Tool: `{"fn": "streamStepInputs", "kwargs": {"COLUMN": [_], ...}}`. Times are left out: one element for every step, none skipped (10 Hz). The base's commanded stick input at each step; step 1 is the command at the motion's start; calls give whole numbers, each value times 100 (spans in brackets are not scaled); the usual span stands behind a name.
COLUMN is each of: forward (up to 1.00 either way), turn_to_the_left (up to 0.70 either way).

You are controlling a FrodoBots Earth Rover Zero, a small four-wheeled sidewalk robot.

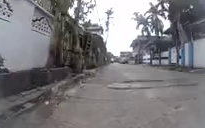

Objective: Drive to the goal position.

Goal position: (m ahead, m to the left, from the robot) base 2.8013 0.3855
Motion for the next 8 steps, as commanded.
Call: {"fn": "streamStepInputs", "kwargs": {"forward": [100, 100, 100, 100, 100, 100, 100, 100], "turn_to_the_left": [0, 0, 0, 0, 0, 0, 0, 0]}}
